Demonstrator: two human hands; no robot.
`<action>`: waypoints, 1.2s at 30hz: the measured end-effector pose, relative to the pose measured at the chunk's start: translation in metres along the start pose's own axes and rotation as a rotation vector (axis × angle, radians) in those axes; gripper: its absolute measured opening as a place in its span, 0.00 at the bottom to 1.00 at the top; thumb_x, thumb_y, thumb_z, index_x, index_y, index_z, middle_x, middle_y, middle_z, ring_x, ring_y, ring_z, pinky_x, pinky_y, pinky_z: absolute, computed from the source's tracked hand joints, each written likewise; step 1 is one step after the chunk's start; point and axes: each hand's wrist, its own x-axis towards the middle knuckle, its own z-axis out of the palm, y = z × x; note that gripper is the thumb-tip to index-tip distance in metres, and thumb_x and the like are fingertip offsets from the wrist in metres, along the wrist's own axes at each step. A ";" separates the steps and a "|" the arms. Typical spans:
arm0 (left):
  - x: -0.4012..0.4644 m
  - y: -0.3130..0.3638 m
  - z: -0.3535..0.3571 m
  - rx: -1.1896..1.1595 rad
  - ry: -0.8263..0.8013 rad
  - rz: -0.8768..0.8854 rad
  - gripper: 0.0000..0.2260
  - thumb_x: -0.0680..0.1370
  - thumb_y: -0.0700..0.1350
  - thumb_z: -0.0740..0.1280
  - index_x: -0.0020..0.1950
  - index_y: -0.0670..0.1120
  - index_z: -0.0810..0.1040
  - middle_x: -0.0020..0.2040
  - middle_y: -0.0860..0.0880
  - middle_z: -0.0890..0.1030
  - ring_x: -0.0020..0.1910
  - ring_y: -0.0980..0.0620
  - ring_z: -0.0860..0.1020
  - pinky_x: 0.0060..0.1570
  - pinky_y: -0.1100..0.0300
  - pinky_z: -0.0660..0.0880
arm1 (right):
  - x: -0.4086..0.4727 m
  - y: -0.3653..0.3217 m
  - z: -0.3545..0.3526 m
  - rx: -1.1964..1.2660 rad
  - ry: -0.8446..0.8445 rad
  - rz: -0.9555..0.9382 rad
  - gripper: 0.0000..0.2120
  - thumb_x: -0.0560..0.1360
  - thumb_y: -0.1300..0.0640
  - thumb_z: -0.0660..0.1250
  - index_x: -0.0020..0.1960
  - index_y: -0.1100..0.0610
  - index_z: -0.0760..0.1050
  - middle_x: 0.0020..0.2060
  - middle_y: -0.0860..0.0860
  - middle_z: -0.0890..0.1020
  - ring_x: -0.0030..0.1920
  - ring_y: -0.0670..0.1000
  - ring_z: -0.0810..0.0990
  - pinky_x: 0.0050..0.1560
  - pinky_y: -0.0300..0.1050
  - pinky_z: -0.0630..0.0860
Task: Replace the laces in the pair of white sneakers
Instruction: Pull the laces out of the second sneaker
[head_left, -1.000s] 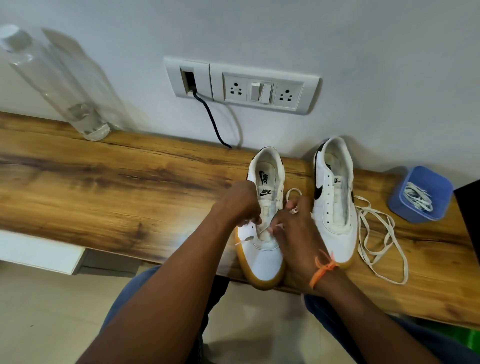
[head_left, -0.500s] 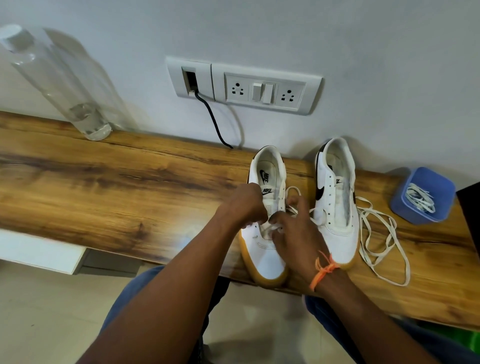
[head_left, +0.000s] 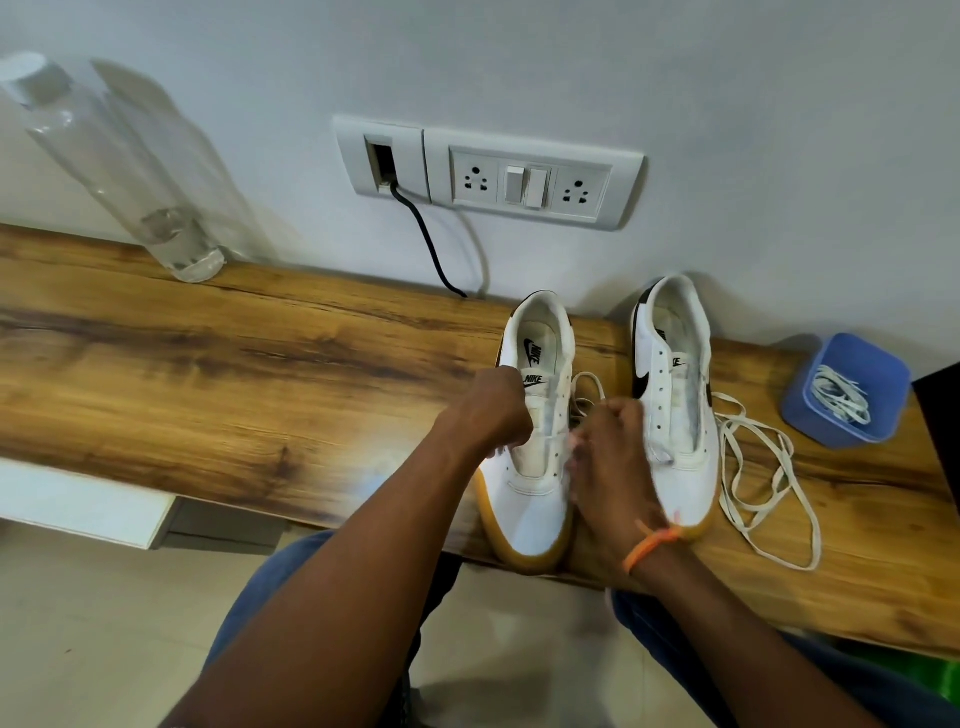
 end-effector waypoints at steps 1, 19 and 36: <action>0.000 -0.001 0.000 -0.003 0.001 -0.005 0.09 0.73 0.32 0.71 0.50 0.38 0.74 0.42 0.39 0.81 0.38 0.45 0.85 0.40 0.50 0.84 | 0.004 0.003 -0.003 0.007 0.045 0.040 0.06 0.74 0.68 0.68 0.49 0.64 0.73 0.56 0.59 0.70 0.48 0.57 0.76 0.45 0.42 0.76; -0.001 0.004 -0.004 0.066 0.361 0.139 0.15 0.74 0.55 0.73 0.44 0.46 0.73 0.40 0.49 0.75 0.40 0.47 0.77 0.37 0.55 0.72 | -0.007 0.024 0.003 -0.389 -0.422 0.046 0.32 0.77 0.60 0.62 0.78 0.55 0.52 0.73 0.62 0.59 0.67 0.63 0.70 0.62 0.54 0.74; -0.025 0.051 0.029 -0.509 0.118 0.607 0.23 0.76 0.61 0.67 0.64 0.48 0.76 0.52 0.55 0.82 0.46 0.62 0.80 0.44 0.67 0.75 | 0.029 -0.009 -0.102 0.706 -0.239 0.272 0.10 0.74 0.76 0.61 0.42 0.65 0.76 0.26 0.55 0.77 0.22 0.48 0.73 0.21 0.38 0.70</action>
